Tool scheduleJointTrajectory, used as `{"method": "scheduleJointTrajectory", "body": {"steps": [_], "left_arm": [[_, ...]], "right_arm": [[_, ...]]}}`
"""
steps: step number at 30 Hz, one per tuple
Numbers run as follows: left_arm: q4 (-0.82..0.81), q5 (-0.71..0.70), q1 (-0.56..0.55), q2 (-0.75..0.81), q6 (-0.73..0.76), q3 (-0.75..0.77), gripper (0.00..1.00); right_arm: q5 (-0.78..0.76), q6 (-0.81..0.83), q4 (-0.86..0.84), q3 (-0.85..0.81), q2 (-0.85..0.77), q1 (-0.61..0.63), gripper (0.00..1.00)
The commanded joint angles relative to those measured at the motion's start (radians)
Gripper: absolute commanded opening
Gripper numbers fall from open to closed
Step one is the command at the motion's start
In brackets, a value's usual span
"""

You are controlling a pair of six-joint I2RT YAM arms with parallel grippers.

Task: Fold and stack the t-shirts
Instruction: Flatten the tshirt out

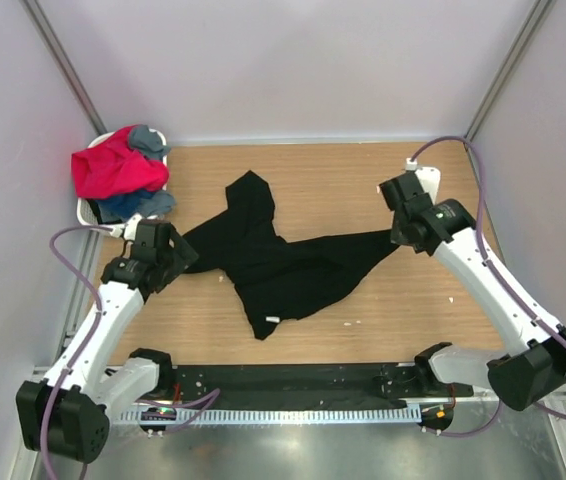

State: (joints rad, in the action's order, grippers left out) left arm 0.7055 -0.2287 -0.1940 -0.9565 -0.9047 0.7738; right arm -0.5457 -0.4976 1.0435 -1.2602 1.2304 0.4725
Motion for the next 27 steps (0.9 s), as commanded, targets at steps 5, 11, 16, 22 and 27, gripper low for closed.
{"method": "scheduleJointTrajectory", "body": {"steps": [5, 11, 16, 22, 27], "left_arm": [[-0.199, -0.031, 0.086, -0.152, -0.100, -0.050, 0.78], [-0.316, 0.071, 0.159, -0.286, -0.123, -0.054, 0.73], [-0.331, 0.138, 0.157, -0.294, -0.152, -0.108, 0.71], [-0.255, 0.126, 0.157, -0.167, -0.187, -0.214, 0.70], [-0.234, 0.115, 0.157, -0.103, -0.194, -0.275, 0.68]], "right_arm": [[0.053, 0.117, -0.103, -0.111, 0.047, -0.158, 0.01], [0.078, 0.136, -0.114, -0.117, 0.113, -0.167, 0.01], [0.099, 0.142, -0.128, -0.122, 0.142, -0.178, 0.01], [0.110, 0.145, -0.128, -0.126, 0.169, -0.186, 0.01], [0.130, 0.140, -0.128, -0.140, 0.192, -0.186, 0.01]]}}
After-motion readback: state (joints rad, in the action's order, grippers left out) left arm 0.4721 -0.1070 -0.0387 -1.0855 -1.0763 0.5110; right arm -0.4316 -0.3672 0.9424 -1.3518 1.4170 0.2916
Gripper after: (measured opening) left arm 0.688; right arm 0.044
